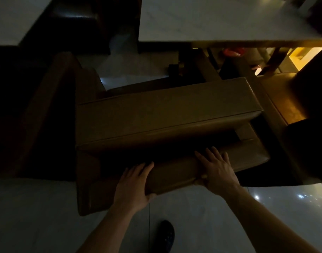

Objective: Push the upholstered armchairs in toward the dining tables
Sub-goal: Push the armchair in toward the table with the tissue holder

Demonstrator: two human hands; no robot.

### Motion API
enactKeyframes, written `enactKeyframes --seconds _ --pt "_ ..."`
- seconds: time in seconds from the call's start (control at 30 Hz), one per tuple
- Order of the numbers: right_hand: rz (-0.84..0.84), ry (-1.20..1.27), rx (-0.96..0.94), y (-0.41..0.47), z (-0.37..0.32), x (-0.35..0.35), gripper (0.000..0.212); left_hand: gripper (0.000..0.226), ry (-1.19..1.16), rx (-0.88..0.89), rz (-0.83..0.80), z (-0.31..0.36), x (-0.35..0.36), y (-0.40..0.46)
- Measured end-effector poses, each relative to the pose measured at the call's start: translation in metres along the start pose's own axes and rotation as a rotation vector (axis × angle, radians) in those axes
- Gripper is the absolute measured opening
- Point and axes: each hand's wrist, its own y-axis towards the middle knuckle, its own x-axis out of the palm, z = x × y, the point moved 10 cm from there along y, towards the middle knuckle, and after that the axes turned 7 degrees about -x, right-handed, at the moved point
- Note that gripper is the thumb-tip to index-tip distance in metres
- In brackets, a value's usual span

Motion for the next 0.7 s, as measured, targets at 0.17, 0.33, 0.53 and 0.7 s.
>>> enactKeyframes --seconds 0.17,0.33,0.53,0.7 --pt "0.022 -0.002 0.011 -0.026 -0.021 0.015 0.108 0.103 0.007 0.039 0.025 -0.015 0.01 -0.028" --pt "0.019 -0.007 0.039 -0.058 -0.047 0.032 0.108 0.104 0.021 0.063 -0.005 -0.031 0.022 -0.058" --pt "-0.012 0.017 0.067 -0.098 -0.081 0.061 0.108 0.1 0.004 0.044 0.017 -0.053 0.029 -0.107" --pt "-0.003 0.065 0.07 -0.122 -0.098 0.083 0.107 0.096 0.022 -0.103 0.079 -0.087 0.025 -0.134"
